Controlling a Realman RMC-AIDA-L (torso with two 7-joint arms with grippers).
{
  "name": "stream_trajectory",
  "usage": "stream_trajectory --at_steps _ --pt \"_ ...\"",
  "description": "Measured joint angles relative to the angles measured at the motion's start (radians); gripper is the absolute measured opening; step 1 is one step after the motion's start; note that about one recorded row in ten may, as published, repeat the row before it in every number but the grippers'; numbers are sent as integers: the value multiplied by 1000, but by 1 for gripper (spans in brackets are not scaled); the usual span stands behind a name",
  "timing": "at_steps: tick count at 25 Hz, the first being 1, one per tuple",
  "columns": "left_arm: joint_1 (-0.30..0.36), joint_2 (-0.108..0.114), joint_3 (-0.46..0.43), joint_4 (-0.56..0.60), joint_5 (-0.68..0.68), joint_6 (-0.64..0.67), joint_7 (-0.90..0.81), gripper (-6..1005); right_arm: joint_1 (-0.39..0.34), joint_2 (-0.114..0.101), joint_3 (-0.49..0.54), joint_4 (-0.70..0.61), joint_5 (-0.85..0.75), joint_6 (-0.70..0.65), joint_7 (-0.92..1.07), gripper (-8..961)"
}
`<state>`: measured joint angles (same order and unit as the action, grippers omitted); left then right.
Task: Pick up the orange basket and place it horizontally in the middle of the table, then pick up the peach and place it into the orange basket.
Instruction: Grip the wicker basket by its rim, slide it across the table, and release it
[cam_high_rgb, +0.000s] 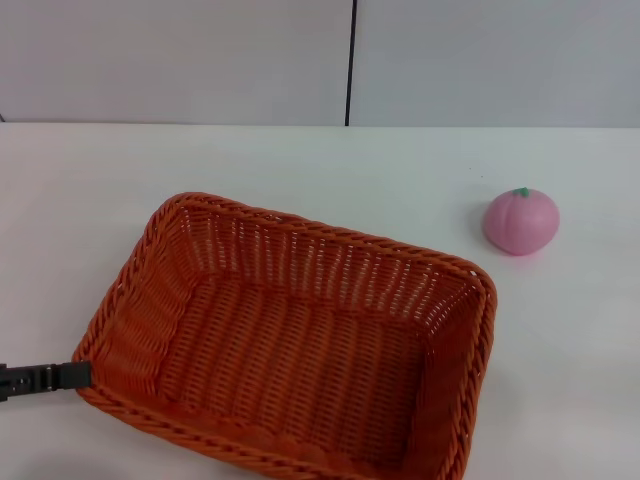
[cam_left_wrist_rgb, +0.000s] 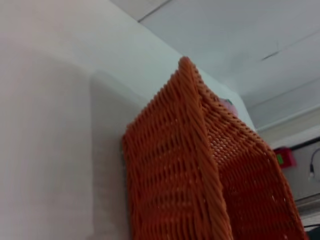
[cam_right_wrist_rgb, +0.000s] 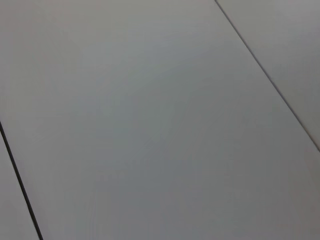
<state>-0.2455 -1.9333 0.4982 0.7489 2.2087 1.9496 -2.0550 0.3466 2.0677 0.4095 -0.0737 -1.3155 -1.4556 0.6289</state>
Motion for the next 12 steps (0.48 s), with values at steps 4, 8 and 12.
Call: stream_trajectory --at_steps 4,8,12 --pt "-16 11 -15 7 21 -21 1 445 0 0 -5 0 0 0 0 538" --pt "-29 25 -37 7 23 -51 1 445 0 1 -7 1 0 0 0 538" --pt "-43 35 -60 7 21 -82 7 445 -1 2 -8 4 0 0 0 538"
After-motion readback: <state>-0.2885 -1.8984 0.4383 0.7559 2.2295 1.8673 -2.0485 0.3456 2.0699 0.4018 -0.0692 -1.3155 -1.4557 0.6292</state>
